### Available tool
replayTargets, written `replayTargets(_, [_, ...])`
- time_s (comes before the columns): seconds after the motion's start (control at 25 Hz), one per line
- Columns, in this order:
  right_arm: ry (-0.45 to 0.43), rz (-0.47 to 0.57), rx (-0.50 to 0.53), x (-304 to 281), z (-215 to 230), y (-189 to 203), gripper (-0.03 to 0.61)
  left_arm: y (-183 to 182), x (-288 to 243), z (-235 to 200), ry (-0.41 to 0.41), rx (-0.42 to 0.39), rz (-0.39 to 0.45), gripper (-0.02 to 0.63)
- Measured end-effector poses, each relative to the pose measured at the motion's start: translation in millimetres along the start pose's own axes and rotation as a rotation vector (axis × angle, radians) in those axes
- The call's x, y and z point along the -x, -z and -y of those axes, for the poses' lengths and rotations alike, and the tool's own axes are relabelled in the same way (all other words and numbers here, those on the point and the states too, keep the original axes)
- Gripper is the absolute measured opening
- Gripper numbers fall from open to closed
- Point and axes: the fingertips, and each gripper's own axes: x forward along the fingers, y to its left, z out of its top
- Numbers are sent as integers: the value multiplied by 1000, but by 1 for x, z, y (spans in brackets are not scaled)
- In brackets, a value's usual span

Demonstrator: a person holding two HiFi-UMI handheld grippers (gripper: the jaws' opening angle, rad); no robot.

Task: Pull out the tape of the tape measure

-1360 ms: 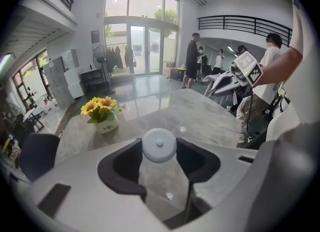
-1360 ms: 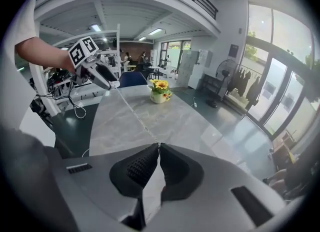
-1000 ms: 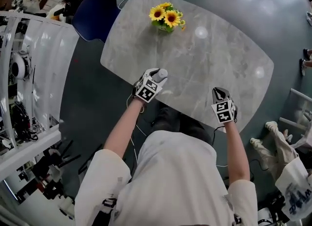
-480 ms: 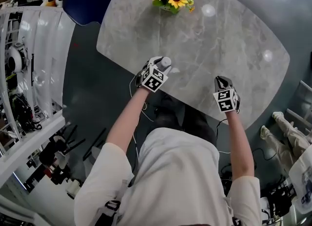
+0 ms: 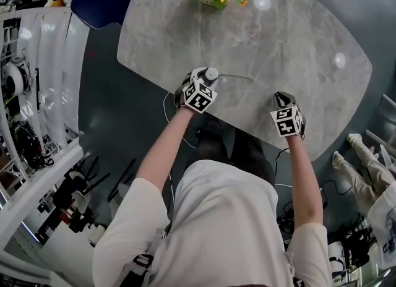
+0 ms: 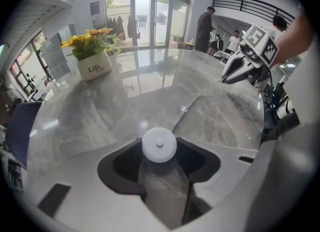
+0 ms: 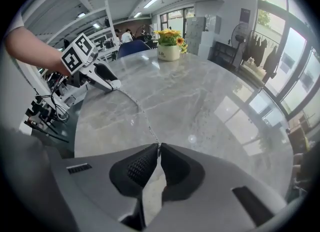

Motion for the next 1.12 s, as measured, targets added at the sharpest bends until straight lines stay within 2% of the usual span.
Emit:
replayTargets(0.24, [18, -5, -22, 18, -5, 8, 44, -1, 8, 9, 4, -3, -9, 219])
replayTargets(0.28, [24, -3, -25, 22, -6, 8, 55, -2, 10, 10, -1, -7, -10, 221])
replayTargets(0.36, [27, 2, -30, 27, -8, 5, 117, -3, 13, 9, -6, -11, -8, 238])
replayTargets(0.48, [32, 13, -35, 26, -13, -7, 118, -4, 15, 0, 3, -11, 14, 241])
replayTargets(0.72, [115, 50, -80, 57, -13, -20, 140, -7, 45, 0, 12, -37, 55, 241])
replayTargets(1.12, [196, 126, -142, 114, -47, -33, 138, -18, 134, 6, 30, -44, 212, 215])
